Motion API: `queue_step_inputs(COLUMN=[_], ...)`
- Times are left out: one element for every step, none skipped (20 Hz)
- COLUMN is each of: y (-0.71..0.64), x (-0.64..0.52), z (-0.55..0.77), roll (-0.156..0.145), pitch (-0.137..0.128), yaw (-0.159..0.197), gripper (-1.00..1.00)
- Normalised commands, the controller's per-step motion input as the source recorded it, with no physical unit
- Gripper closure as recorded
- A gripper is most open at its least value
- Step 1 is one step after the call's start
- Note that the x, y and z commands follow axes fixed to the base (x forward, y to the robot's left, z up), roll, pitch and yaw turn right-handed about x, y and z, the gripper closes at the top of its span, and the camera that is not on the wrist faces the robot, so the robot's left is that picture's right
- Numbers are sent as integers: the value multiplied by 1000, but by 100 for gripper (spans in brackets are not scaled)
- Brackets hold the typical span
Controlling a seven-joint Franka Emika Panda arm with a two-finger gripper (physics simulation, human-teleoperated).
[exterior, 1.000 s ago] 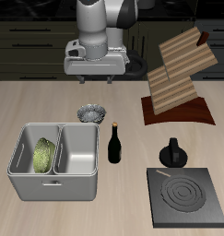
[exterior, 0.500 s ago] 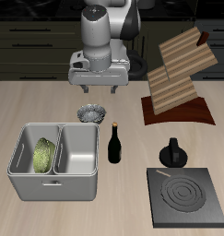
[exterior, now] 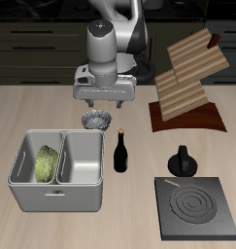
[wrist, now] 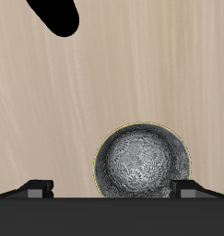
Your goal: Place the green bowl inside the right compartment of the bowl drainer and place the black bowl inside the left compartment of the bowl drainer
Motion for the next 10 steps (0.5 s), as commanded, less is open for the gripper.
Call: queue_step_inputs(y=[-24, 5, -33, 71, 93, 110, 140, 150, 191, 340], x=[49, 89, 73, -18, -32, 0, -26, 19, 0, -115], z=[-257, -337, -326, -210, -358, -122, -243, -155, -150, -394], roll=[-29, 19, -12, -16, -4, 5, 8, 36, 29, 43], pitch=[-17, 49, 55, -1, 45, 16, 45, 24, 1, 84], yaw=[46, 33, -50, 38, -50, 21, -36, -39, 55, -29], gripper=[-100, -100, -100, -100, -100, -100, -100, -100, -100, -100])
